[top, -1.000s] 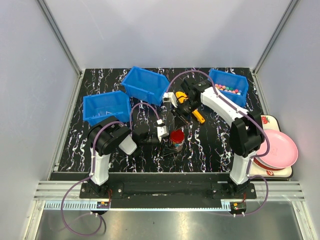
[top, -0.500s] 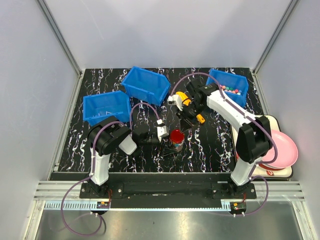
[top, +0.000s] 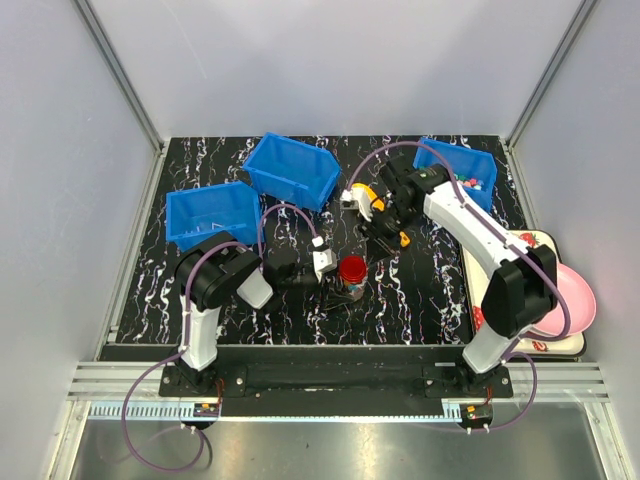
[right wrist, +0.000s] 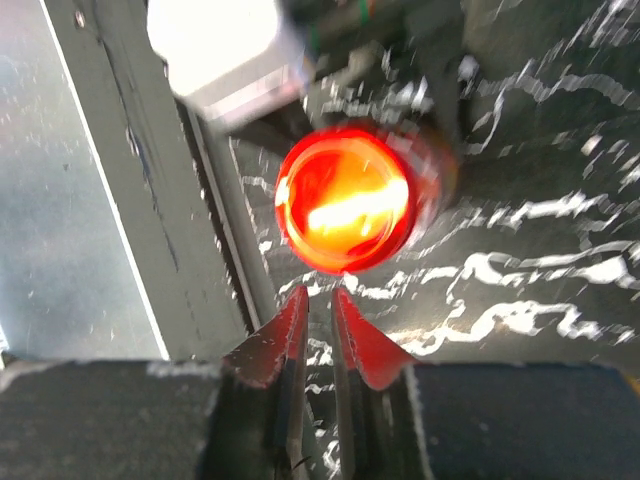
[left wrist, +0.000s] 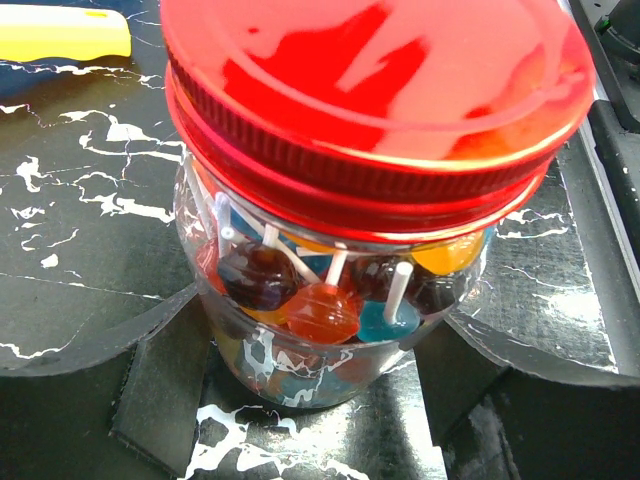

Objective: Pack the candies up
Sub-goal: Screw the bottle lid onto the packing bottle.

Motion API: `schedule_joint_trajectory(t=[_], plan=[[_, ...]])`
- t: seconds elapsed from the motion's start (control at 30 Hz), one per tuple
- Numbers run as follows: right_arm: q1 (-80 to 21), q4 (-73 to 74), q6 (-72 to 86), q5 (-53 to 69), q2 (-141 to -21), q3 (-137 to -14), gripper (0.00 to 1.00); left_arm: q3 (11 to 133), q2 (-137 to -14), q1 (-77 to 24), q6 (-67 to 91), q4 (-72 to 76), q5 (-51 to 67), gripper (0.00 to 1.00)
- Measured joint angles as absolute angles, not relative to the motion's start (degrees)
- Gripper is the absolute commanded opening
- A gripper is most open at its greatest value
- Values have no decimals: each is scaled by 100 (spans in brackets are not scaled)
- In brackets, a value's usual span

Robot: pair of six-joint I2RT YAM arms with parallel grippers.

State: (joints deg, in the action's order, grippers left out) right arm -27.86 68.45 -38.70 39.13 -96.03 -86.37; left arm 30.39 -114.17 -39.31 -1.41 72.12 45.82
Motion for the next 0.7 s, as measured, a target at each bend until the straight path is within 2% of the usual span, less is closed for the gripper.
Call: schedule_joint_trajectory(t=[0.37, 0.7], plan=[[-3050, 6670, -3811, 4176, -10781, -9684, 22, 3041, -11417, -3931, -141, 7212, 4582, 0], [-3124, 6678, -3833, 4427, -11054, -9911, 22, 3041, -11417, -3931, -139, 7212, 4582, 0]])
